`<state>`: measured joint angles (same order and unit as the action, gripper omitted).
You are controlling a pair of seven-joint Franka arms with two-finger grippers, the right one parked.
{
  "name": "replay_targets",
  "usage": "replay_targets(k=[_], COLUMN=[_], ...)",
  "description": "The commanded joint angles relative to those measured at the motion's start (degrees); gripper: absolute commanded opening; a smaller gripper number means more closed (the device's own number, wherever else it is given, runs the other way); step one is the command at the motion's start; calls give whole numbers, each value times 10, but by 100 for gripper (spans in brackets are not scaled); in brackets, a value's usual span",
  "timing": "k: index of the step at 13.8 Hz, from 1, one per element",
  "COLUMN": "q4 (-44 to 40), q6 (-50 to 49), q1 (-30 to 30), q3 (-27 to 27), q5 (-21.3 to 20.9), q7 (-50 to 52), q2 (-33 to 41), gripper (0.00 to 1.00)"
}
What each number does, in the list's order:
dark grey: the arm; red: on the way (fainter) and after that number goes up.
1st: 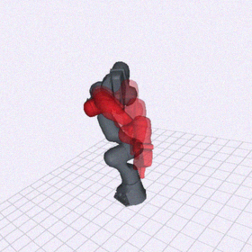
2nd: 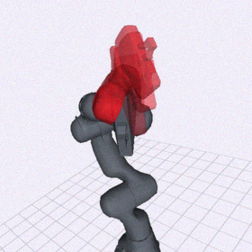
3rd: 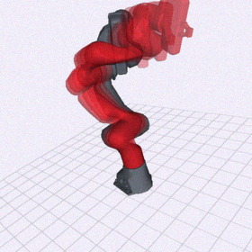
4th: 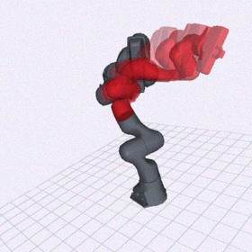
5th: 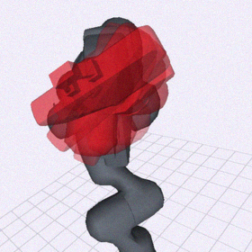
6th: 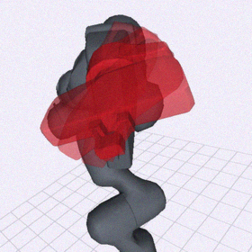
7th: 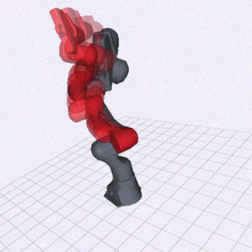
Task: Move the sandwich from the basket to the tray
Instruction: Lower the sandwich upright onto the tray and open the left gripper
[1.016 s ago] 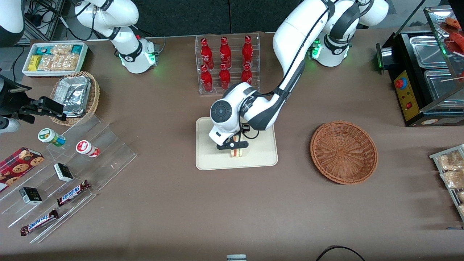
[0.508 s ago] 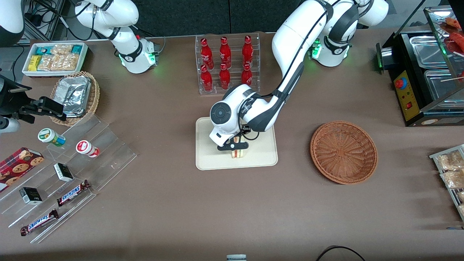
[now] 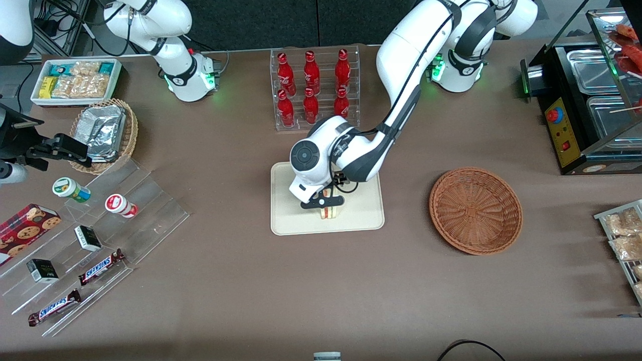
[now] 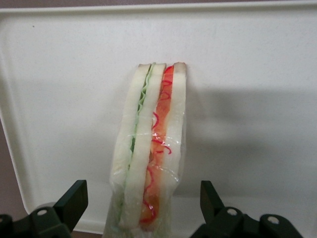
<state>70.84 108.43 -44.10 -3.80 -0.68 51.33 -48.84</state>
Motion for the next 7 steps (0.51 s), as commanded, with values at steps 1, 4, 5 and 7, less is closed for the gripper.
replay_targets(k=[1, 4, 5, 7], q4=[-7, -7, -6, -5], q6=[-33, -72, -85, -112], q1=[-3, 21, 33, 62], q3=[8, 9, 9, 9], q5=[-6, -3, -3, 0], q7=[14, 14, 11, 6], q2=[29, 66, 79, 102], gripper=[100, 100, 100, 100])
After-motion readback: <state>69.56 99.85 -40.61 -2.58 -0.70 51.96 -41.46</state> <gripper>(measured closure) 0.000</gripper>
